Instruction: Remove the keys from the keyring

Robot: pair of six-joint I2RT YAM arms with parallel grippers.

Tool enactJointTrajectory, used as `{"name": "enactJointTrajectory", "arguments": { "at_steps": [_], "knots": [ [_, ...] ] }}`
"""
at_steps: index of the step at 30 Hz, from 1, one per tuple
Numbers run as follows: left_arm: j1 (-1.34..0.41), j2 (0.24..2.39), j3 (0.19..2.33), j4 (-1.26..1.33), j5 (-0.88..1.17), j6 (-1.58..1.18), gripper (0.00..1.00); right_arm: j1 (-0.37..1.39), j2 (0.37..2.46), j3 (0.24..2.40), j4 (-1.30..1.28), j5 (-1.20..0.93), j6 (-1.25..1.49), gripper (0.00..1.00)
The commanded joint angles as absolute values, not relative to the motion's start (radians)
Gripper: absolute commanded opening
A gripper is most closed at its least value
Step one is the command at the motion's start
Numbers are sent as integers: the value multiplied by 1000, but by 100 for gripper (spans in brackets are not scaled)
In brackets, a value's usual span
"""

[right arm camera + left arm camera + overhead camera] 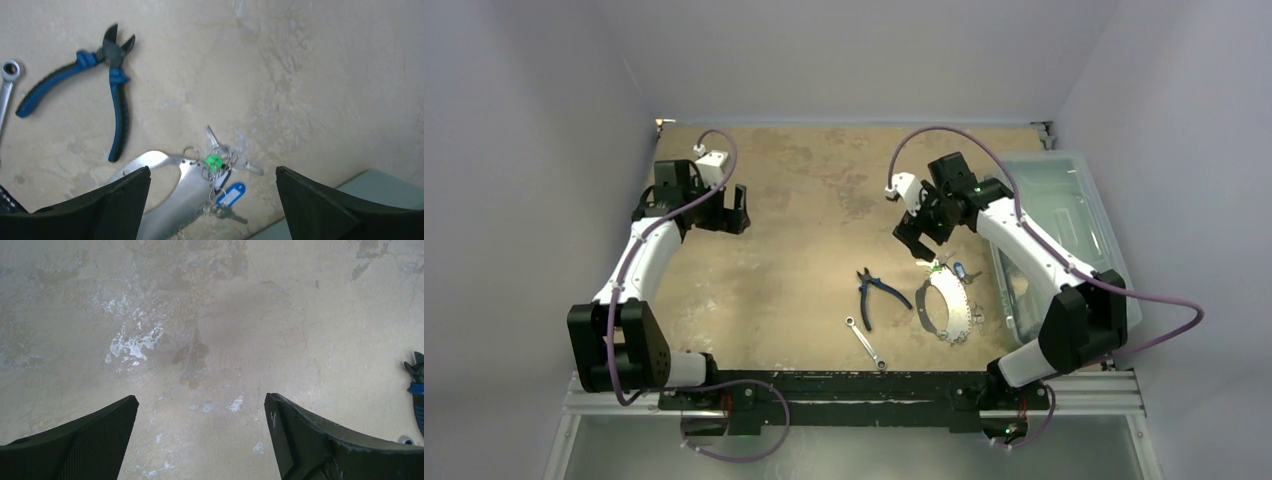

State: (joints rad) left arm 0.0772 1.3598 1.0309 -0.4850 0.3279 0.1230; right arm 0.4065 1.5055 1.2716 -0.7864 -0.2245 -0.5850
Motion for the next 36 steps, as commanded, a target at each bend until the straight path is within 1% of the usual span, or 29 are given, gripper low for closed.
{"name": "enactJointTrajectory", "arguments": {
  "at_steps": [1,4,8,11,14,16,19,30,36],
  "knots": [
    [58,1335,1032,-462,319,113,99,406,1429,1215,-946,-138,-729,99],
    [42,1336,1031,-460,311,110,99,407,1407,1129,-950,-73,-785,99],
    [35,1338,1035,-459,310,101,99,411,1391,985,-895,12,-851,98],
    [34,1338,1035,-463,309,99,99,414,1401,918,-869,35,-881,92],
    [34,1338,1037,-465,300,95,99,419,1418,873,-829,47,-902,83],
    [34,1338,1037,-464,297,94,99,423,1422,863,-802,37,-898,79],
    [34,1344,1039,-461,298,89,99,441,1427,859,-786,3,-882,76],
    [34,1364,1053,-465,311,74,99,576,1431,801,-725,19,-846,74],
    [34,1357,1053,-474,299,74,99,641,1476,750,-663,39,-853,67]
  ]
}}
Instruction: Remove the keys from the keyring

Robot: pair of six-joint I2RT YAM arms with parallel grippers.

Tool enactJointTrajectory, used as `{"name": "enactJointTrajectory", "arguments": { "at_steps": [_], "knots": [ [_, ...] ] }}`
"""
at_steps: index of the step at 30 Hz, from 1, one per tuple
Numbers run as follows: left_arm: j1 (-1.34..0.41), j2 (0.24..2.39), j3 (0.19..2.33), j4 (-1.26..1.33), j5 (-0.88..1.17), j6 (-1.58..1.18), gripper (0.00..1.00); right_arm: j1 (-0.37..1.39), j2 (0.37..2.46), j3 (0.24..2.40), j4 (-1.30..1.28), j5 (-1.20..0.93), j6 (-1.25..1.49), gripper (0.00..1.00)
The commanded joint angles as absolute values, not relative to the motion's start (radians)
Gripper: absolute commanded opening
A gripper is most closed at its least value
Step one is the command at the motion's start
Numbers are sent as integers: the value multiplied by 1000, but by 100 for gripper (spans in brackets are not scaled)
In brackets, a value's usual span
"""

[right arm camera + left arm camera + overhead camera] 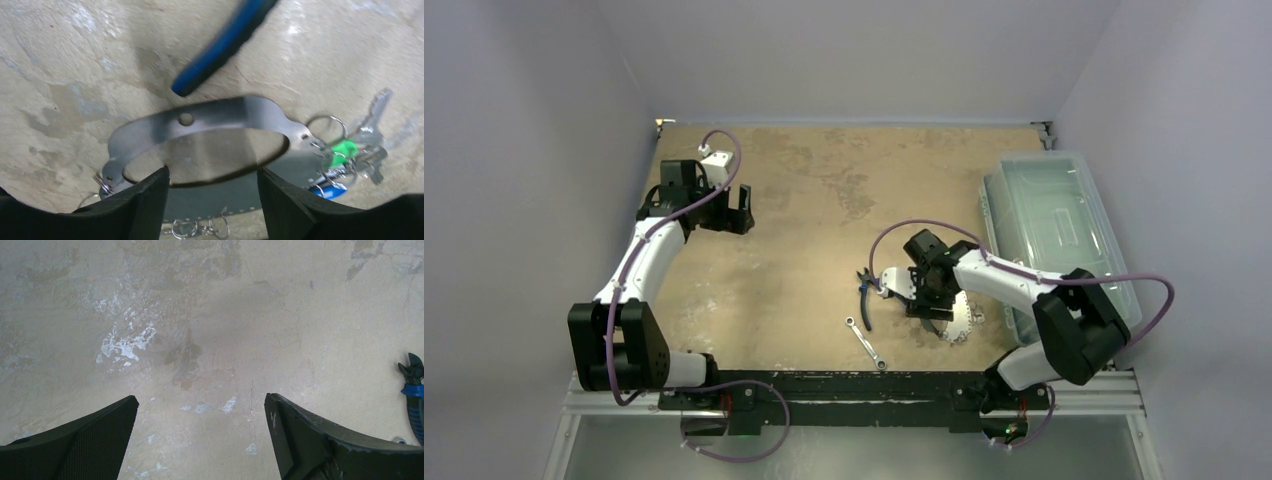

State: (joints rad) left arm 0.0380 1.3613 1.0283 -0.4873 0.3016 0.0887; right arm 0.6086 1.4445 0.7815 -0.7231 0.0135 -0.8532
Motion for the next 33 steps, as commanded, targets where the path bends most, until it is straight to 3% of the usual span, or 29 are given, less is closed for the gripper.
{"name": "enactJointTrajectory", "arguments": {
  "at_steps": [1,5,11,26,33],
  "knots": [
    [35,1352,1050,-472,294,74,99,653,1488,743,-650,44,-852,66],
    [35,1348,1048,-473,287,74,99,694,1534,727,-613,52,-848,59],
    [35,1366,1070,-485,321,62,99,793,1590,772,-592,-46,-791,58],
    [55,1401,1126,-526,343,53,99,958,1923,1184,-502,-350,-619,59],
    [158,1468,1185,-546,426,22,99,977,2090,1399,-377,-430,-454,61]
  ]
}}
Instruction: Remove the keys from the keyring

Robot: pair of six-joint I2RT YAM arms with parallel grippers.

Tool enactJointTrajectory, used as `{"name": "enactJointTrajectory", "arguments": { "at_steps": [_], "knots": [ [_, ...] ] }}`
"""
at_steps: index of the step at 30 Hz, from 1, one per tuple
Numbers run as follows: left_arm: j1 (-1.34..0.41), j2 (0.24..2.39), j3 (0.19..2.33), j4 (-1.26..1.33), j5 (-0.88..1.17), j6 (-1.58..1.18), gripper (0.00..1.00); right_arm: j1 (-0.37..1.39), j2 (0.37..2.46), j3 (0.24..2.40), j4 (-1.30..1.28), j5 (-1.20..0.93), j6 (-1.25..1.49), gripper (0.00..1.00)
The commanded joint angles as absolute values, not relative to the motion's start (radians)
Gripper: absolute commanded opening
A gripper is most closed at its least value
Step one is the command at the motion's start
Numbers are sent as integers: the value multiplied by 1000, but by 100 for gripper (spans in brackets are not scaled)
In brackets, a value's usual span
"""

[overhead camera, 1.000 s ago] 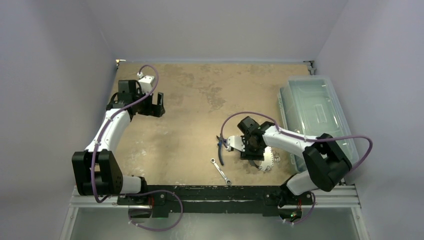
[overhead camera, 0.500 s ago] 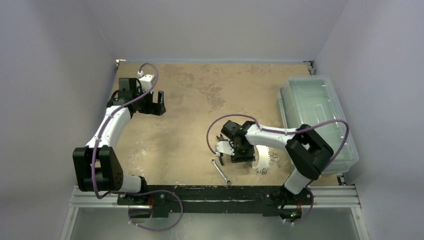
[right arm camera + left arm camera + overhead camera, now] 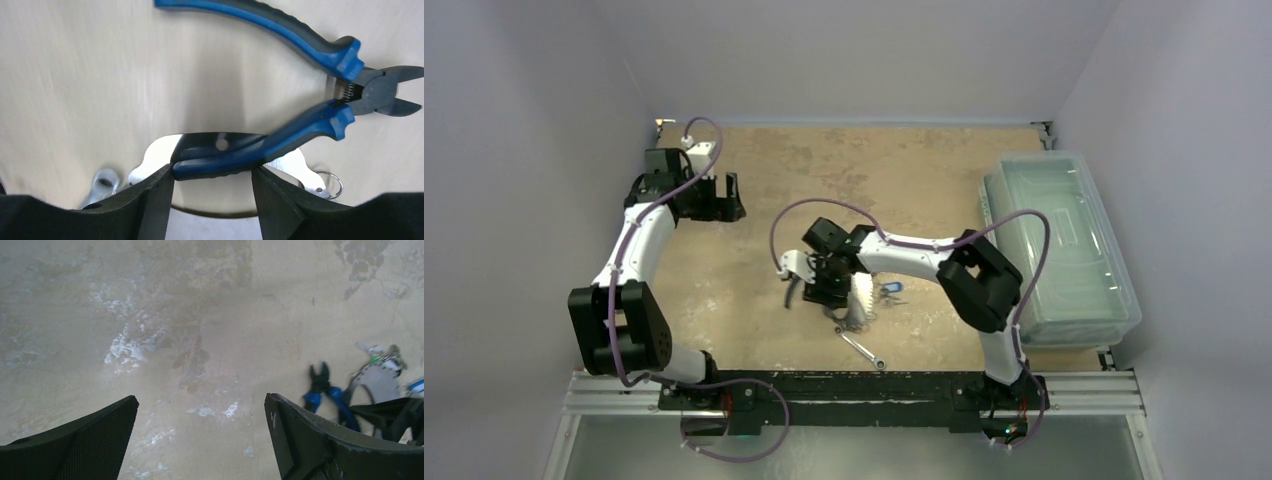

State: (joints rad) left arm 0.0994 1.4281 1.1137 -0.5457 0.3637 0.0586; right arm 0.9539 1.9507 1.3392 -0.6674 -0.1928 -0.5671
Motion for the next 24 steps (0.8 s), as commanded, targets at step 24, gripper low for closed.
{"name": "enactJointTrajectory", "arguments": {
  "at_steps": [24],
  "knots": [
    [66,1497,1169,-558,702,170,99,671,1902,1297,-337,-588,-227,61]
  ]
}}
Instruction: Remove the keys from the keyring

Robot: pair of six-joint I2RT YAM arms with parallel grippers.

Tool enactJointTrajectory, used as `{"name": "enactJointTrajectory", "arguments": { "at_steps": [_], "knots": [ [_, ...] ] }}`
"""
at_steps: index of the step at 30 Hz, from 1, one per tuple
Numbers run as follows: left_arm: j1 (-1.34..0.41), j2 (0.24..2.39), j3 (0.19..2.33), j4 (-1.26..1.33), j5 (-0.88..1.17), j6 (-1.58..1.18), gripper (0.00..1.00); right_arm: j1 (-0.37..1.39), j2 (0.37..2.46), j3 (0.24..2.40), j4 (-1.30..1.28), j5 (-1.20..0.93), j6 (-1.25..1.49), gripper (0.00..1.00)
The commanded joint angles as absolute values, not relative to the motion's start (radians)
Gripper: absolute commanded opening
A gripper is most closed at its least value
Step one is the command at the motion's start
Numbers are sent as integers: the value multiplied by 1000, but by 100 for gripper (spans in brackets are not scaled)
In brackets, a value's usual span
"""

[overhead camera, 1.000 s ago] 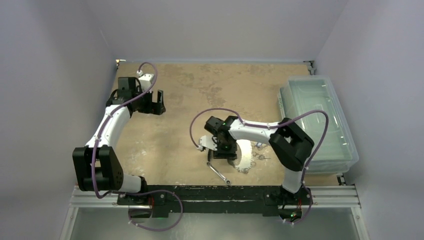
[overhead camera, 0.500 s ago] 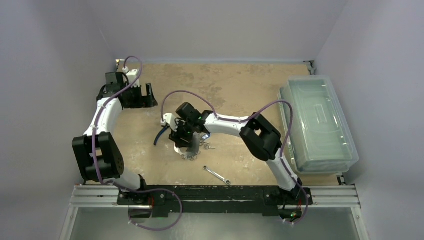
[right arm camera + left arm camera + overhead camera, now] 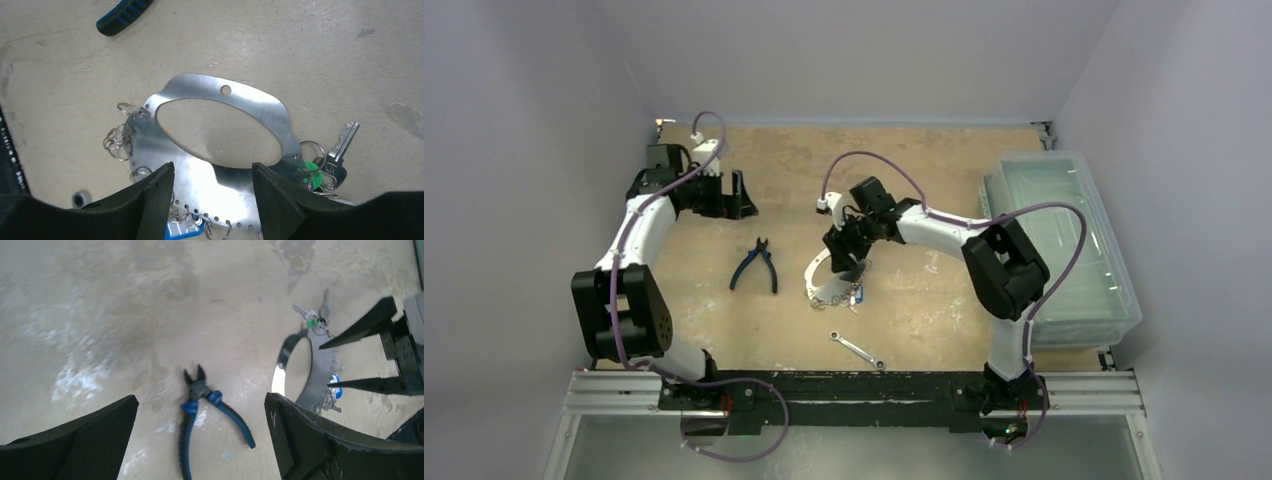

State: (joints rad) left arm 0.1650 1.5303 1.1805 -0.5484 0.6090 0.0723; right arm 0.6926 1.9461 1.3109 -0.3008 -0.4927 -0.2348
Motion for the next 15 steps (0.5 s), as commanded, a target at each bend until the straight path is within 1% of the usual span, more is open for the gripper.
{"name": "enactJointTrajectory", "arguments": {
  "at_steps": [1,4,7,12,15],
  "knots": [
    [38,1504,1164,-559,710,178,99,652,1895,1301,-356,-611,-222,61],
    [-5,1543,1152,-555,778,190,93,583,1840,1282,-374,-685,-185,60],
    [-46,1586,1156,-550,835,190,89,555,1775,1230,-377,-674,-150,61],
    [-190,1591,1099,-520,789,196,78,534,1749,1179,-373,-575,-77,62],
    [-242,1604,1047,-499,766,188,70,499,1790,1183,-374,-598,-37,62]
  ]
}}
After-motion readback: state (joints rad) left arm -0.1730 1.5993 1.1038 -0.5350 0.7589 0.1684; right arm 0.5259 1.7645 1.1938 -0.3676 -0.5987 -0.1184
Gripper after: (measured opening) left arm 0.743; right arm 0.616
